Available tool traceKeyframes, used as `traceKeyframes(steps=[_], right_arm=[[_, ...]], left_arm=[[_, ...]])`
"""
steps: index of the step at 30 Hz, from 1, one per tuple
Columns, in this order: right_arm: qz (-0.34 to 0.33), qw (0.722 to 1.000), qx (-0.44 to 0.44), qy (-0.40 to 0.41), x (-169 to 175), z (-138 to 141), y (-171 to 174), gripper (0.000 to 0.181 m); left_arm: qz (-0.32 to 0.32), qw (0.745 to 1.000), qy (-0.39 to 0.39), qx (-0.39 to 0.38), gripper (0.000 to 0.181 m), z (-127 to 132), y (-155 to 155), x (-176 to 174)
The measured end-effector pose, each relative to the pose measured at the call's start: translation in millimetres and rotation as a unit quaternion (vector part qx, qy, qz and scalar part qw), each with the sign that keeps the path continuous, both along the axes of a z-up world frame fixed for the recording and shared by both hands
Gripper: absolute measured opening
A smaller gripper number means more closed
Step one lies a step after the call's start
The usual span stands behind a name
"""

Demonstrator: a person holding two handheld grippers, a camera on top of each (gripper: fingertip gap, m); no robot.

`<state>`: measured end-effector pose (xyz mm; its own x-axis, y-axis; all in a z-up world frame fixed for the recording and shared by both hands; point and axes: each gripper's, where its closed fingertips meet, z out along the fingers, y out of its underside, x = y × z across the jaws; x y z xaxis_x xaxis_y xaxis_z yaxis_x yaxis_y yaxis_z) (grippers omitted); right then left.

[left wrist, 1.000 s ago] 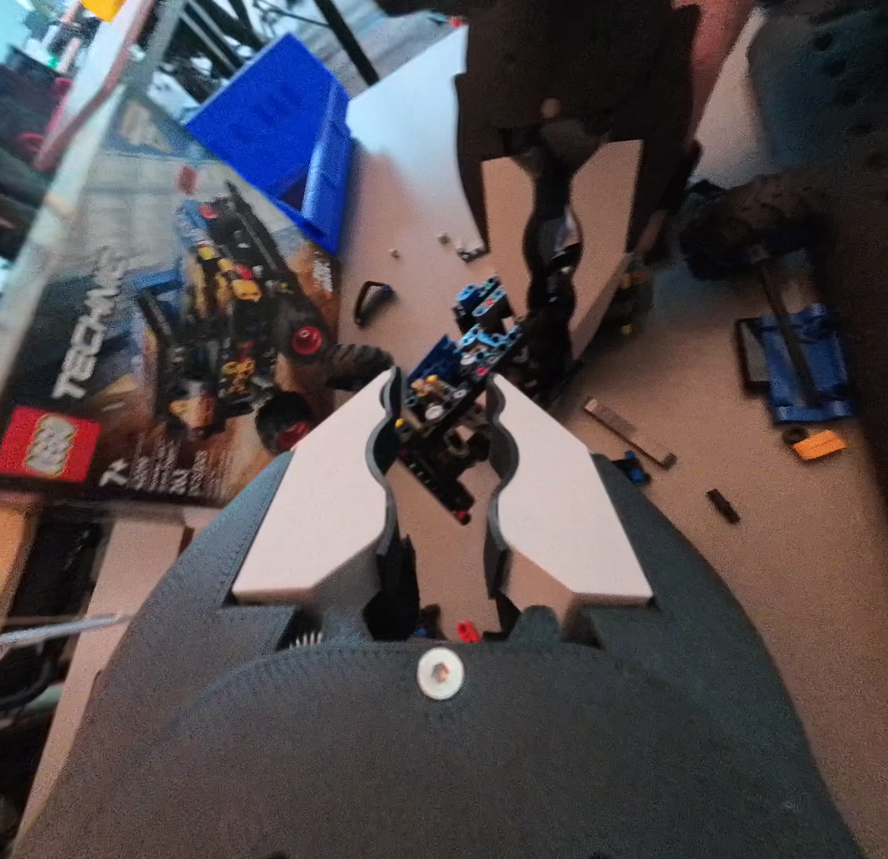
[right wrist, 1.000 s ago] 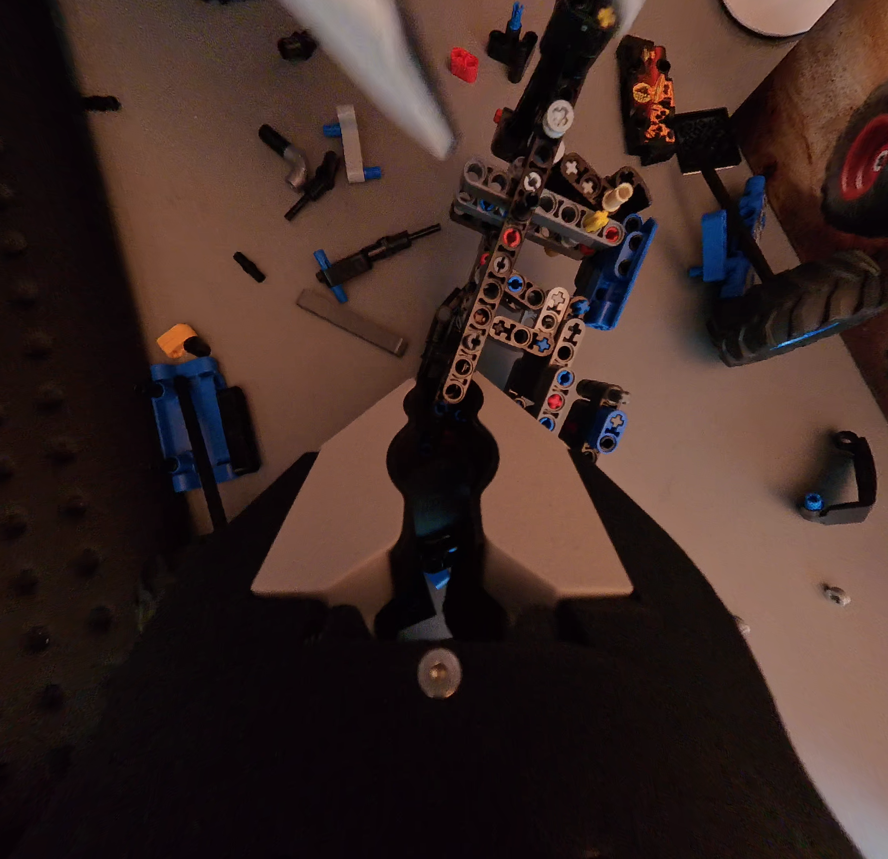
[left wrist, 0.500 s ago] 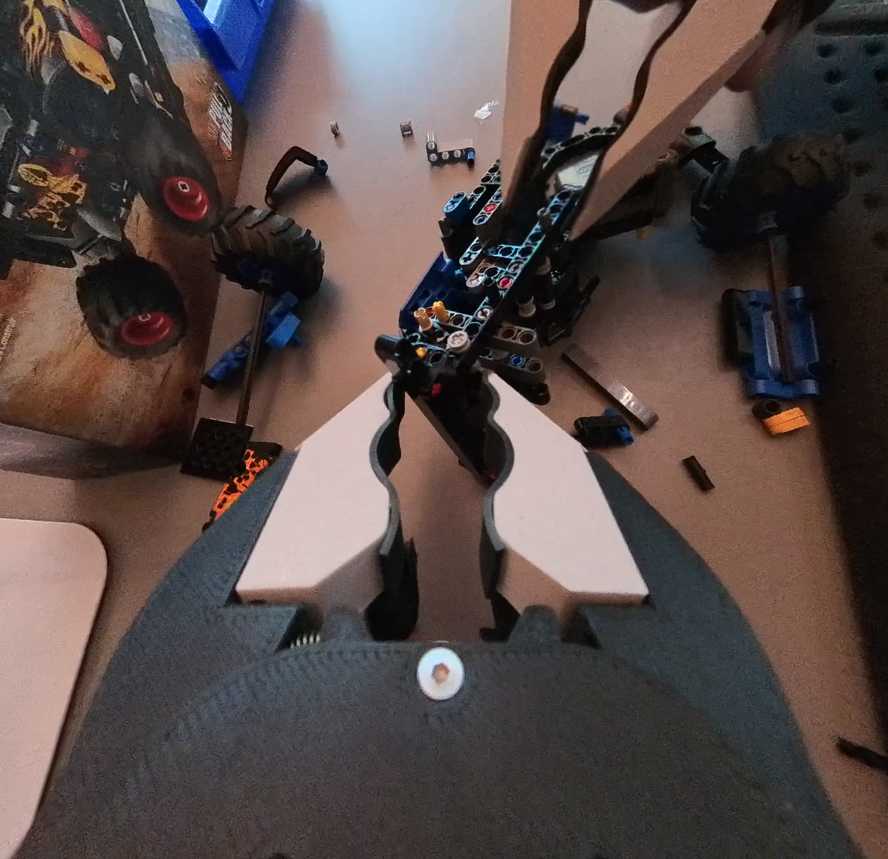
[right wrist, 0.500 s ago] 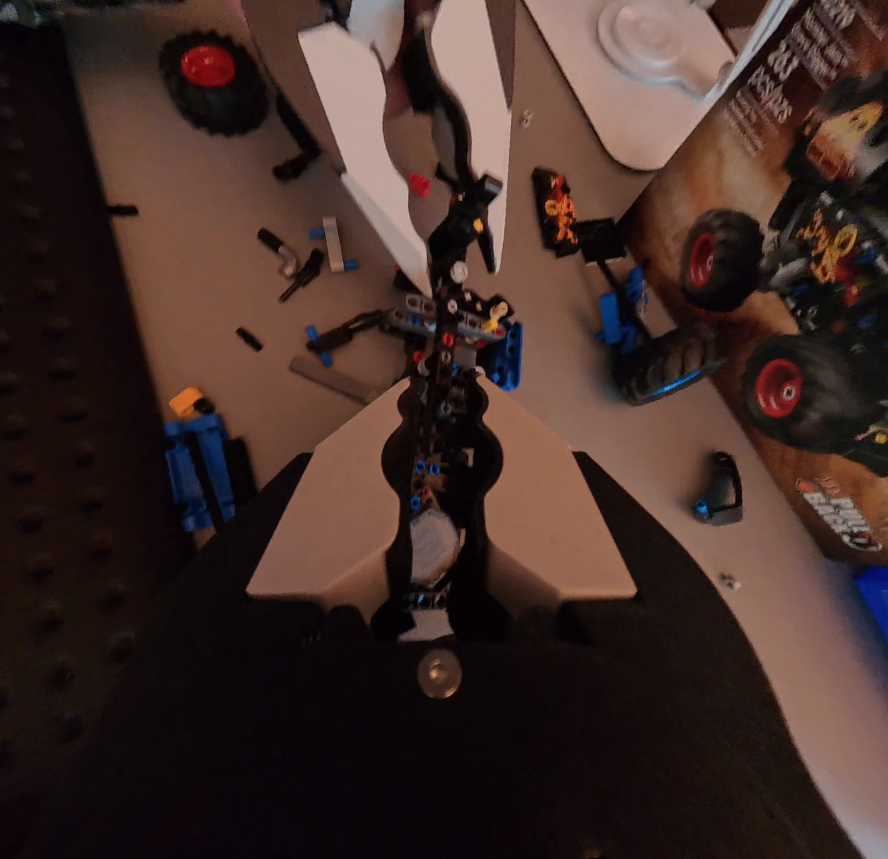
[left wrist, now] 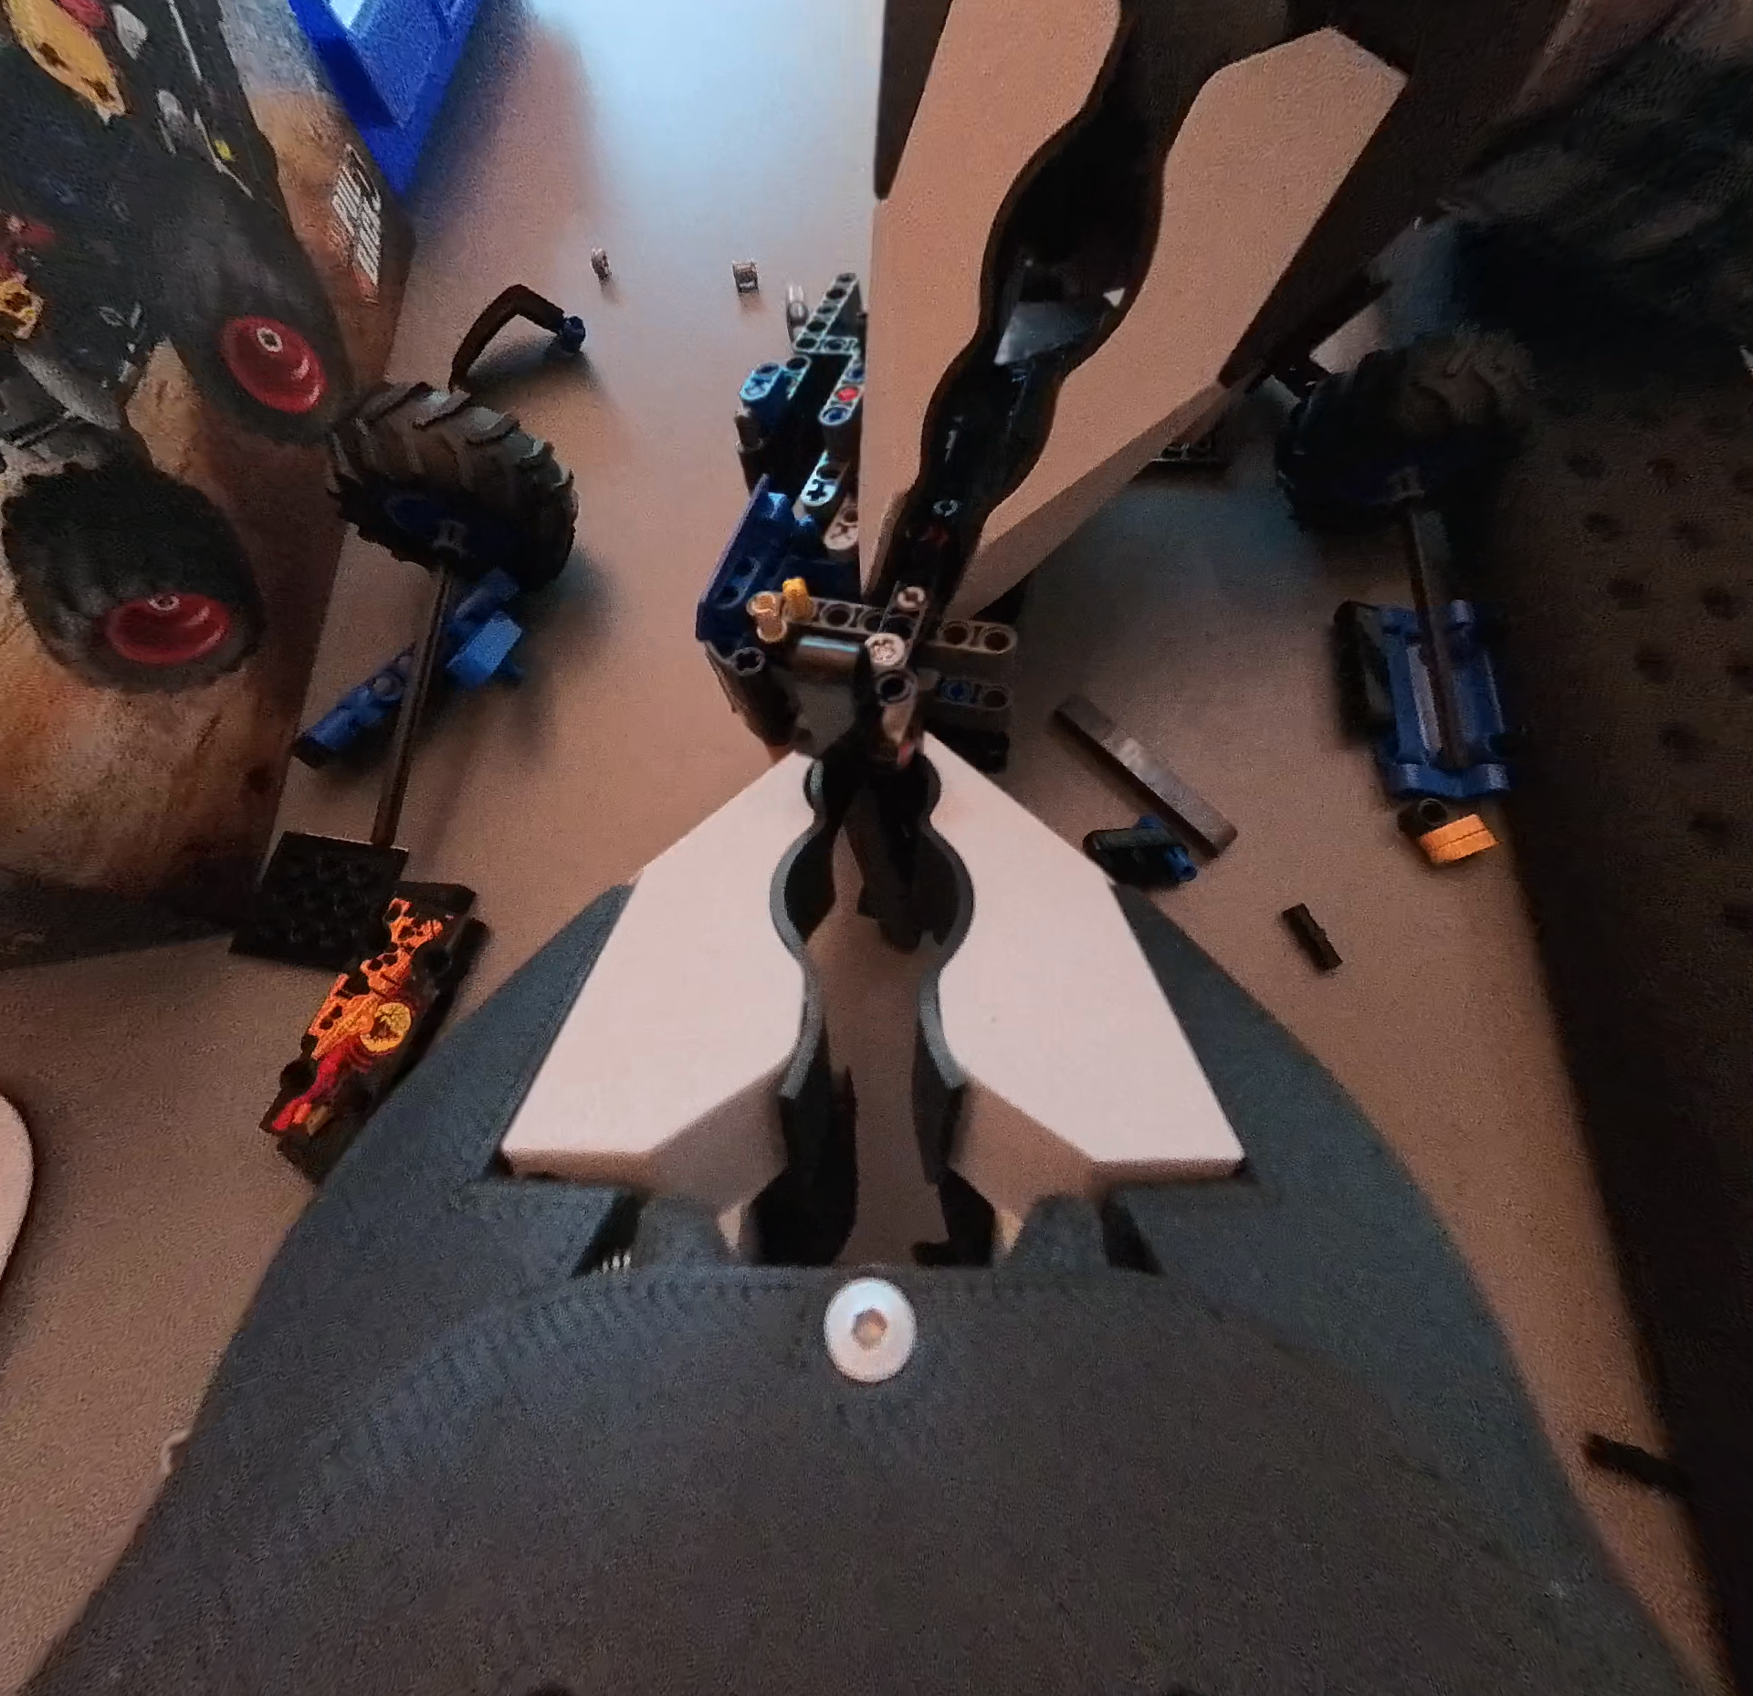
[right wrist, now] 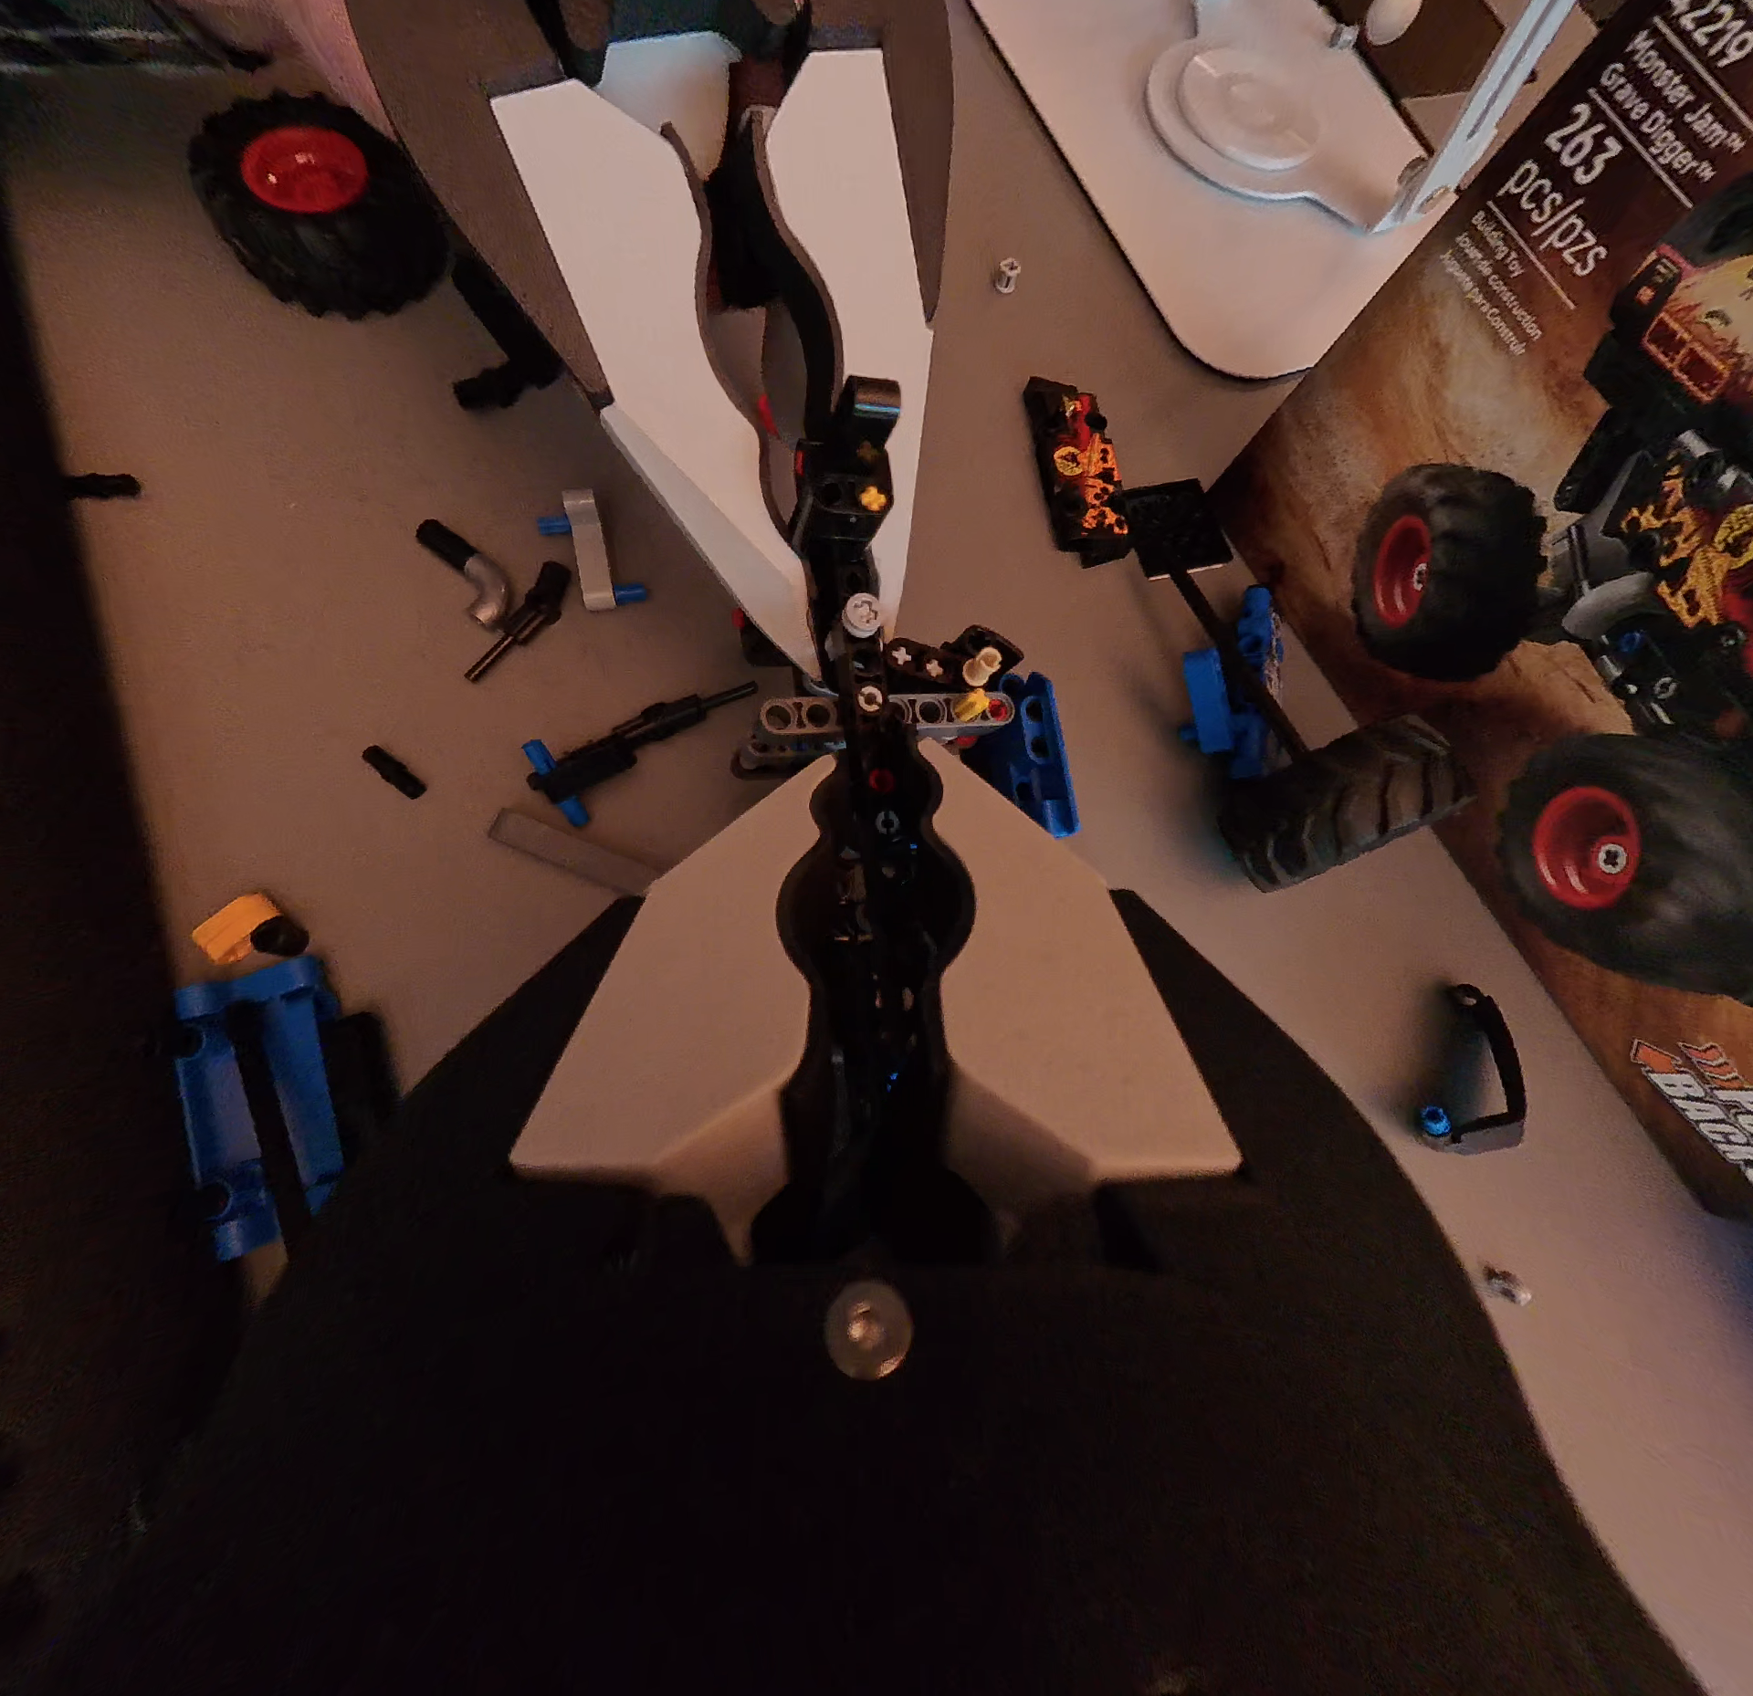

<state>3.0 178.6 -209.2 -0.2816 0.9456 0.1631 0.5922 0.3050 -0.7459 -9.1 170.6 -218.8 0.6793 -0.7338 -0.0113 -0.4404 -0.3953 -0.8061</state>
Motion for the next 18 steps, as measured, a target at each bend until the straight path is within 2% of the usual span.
traceKeyframes(steps=[5, 10, 14, 18], right_arm=[[-0.010, 1.000, 0.014, 0.016, -2.3, 1.7, 2.9, 0.006], [-0.011, 0.999, -0.019, 0.032, -1.9, 4.2, 2.7, 0.004], [-0.012, 0.998, -0.037, 0.054, -3.0, 13.9, 1.2, 0.005], [0.001, 0.987, -0.140, 0.081, -1.5, 29.4, -7.8, 0.006]], left_arm=[[0.016, 1.000, 0.011, 0.005, 0.008, -0.4, 4.2, -2.5], [0.021, 0.999, -0.024, -0.004, 0.008, 1.8, 5.4, -2.0], [0.009, 0.999, -0.052, 0.011, 0.008, 14.2, 3.9, -2.6], [0.000, 0.998, -0.048, 0.044, 0.009, 38.6, -1.3, -2.4]])
